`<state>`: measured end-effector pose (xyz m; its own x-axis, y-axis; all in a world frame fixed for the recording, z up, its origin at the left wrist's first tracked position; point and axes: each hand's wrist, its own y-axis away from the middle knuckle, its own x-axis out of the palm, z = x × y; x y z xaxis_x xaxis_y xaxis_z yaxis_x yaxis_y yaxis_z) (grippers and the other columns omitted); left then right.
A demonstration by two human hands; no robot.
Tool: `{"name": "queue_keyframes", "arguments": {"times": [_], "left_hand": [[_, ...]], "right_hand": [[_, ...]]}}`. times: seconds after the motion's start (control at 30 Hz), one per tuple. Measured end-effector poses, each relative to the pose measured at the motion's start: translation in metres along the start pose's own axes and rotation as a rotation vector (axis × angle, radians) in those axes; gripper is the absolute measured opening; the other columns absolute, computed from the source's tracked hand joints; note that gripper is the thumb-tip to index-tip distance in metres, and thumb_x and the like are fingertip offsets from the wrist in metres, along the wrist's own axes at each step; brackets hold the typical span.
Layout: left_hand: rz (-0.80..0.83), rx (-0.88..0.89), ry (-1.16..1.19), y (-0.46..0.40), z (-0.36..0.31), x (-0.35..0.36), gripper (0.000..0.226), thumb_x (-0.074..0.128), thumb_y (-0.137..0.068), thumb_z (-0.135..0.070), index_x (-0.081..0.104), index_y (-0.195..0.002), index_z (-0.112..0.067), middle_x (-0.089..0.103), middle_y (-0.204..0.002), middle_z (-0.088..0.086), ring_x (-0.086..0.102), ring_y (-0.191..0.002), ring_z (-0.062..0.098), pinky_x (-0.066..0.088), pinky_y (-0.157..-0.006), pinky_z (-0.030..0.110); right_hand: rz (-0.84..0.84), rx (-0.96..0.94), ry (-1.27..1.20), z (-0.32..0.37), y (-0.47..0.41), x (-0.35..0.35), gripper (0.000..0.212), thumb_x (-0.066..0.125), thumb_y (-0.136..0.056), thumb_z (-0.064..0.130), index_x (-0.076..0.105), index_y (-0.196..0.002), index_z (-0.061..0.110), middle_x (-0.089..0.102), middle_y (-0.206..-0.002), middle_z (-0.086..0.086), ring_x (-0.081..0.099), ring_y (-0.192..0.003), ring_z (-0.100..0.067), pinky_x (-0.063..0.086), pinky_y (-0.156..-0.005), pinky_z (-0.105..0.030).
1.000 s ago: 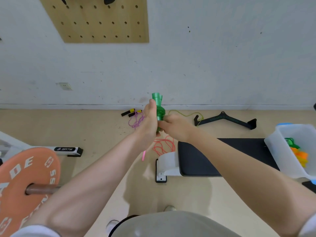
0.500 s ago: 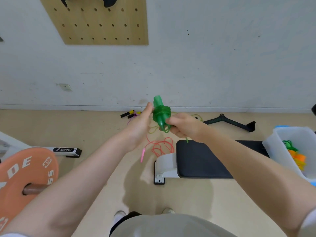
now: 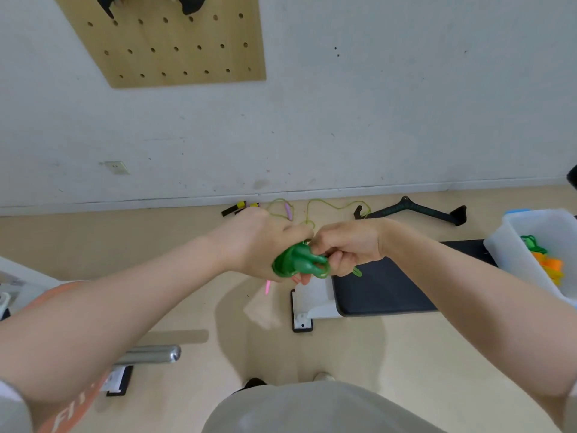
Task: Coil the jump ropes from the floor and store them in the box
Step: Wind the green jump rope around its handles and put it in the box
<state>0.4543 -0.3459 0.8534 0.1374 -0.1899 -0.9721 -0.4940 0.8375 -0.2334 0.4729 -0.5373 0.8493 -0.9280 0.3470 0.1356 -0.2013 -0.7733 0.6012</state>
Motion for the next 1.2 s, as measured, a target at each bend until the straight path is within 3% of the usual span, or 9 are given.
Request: {"name": "queue_keyframes", "arguments": {"times": [0.17,0.33,0.5,0.63,0.7,0.8,0.9,1.03,1.2], "left_hand": [[0.071,-0.070,-0.081,0.016,0.000,0.020,0.047,0.035,-0.069,-0.054,0.059,-0.069,-0.013,0.057,-0.048,-0.001,0.054,-0.037,0.024,0.037,-0.037,0.019],[0.382,-0.293,-0.100,0.018,-0.009,0.026,0.035,0.047,-0.086,-0.041,0.050,-0.107,-0.013,0.065,-0.089,0.005,0.063,-0.081,0.031,0.040,-0.059,0.031],[0.371,-0.570,-0.027,0.022,0.000,0.030,0.014,0.043,-0.087,-0.029,0.049,-0.085,-0.016,0.056,-0.075,-0.001,0.061,-0.080,0.026,0.031,-0.053,0.022],[0.231,-0.764,0.103,0.035,0.015,0.027,0.026,0.046,-0.079,-0.041,0.054,-0.089,-0.018,0.054,-0.079,-0.003,0.059,-0.086,0.022,0.035,-0.064,0.024],[0.242,-0.795,0.255,0.044,0.020,0.028,0.042,0.037,-0.071,-0.051,0.051,-0.095,-0.020,0.053,-0.086,-0.003,0.059,-0.090,0.022,0.042,-0.069,0.027],[0.049,-0.908,0.720,0.048,0.020,0.015,0.019,0.060,-0.074,-0.028,0.046,-0.083,-0.036,0.053,-0.080,-0.010,0.060,-0.082,0.021,0.054,-0.076,0.036],[-0.186,-0.952,1.047,0.046,0.017,0.008,0.037,0.058,-0.078,0.002,0.042,-0.077,-0.031,0.049,-0.069,-0.007,0.049,-0.059,0.012,0.045,-0.050,0.016],[-0.262,-0.957,1.105,0.052,0.019,0.002,0.032,0.066,-0.069,-0.006,0.050,-0.081,-0.031,0.057,-0.066,-0.008,0.053,-0.060,0.010,0.038,-0.054,0.020],[-0.164,-0.937,1.156,0.063,0.029,-0.005,0.042,0.081,-0.063,-0.018,0.055,-0.091,-0.034,0.063,-0.082,-0.012,0.061,-0.076,0.007,0.048,-0.070,0.021]], "right_hand": [[-0.146,0.170,0.388,0.018,-0.008,0.004,0.028,0.052,-0.092,0.028,0.058,-0.073,0.008,0.041,-0.059,-0.001,0.036,-0.052,-0.012,0.033,-0.053,-0.020],[-0.332,0.412,0.963,0.054,-0.028,0.010,0.029,0.055,-0.089,0.020,0.053,-0.061,0.014,0.047,-0.056,0.002,0.044,-0.050,-0.013,0.039,-0.046,-0.016],[-0.768,0.340,1.097,0.072,-0.061,0.043,0.030,0.042,-0.090,0.000,0.056,-0.116,0.004,0.057,-0.106,-0.014,0.058,-0.100,-0.030,0.037,-0.070,-0.028],[-1.324,-0.003,1.369,0.069,-0.081,0.071,0.029,0.036,-0.059,-0.009,0.049,-0.057,0.017,0.028,-0.045,0.001,0.054,-0.045,-0.022,0.017,-0.041,-0.016],[-1.464,-0.199,1.431,0.065,-0.086,0.073,0.032,0.024,-0.052,0.000,0.050,-0.041,0.016,0.036,-0.037,0.002,0.046,-0.033,-0.017,0.010,-0.041,-0.014],[-1.512,-0.271,1.439,0.068,-0.088,0.081,0.036,0.022,-0.054,0.001,0.056,-0.045,0.010,0.053,-0.050,-0.003,0.051,-0.042,-0.018,0.011,-0.039,-0.016],[-1.475,-0.351,1.319,0.069,-0.091,0.082,0.040,0.020,-0.055,0.002,0.060,-0.059,0.002,0.057,-0.063,-0.010,0.053,-0.052,-0.023,0.025,-0.035,-0.015],[-1.491,-0.409,1.043,0.060,-0.098,0.085,0.036,0.043,-0.065,-0.013,0.068,-0.087,0.000,0.060,-0.082,-0.014,0.057,-0.068,-0.028,0.048,-0.044,-0.028],[-1.540,-0.509,0.563,0.057,-0.099,0.088,0.022,0.056,-0.084,0.002,0.073,-0.096,0.008,0.064,-0.089,-0.009,0.058,-0.077,-0.015,0.039,-0.069,-0.007]]}}
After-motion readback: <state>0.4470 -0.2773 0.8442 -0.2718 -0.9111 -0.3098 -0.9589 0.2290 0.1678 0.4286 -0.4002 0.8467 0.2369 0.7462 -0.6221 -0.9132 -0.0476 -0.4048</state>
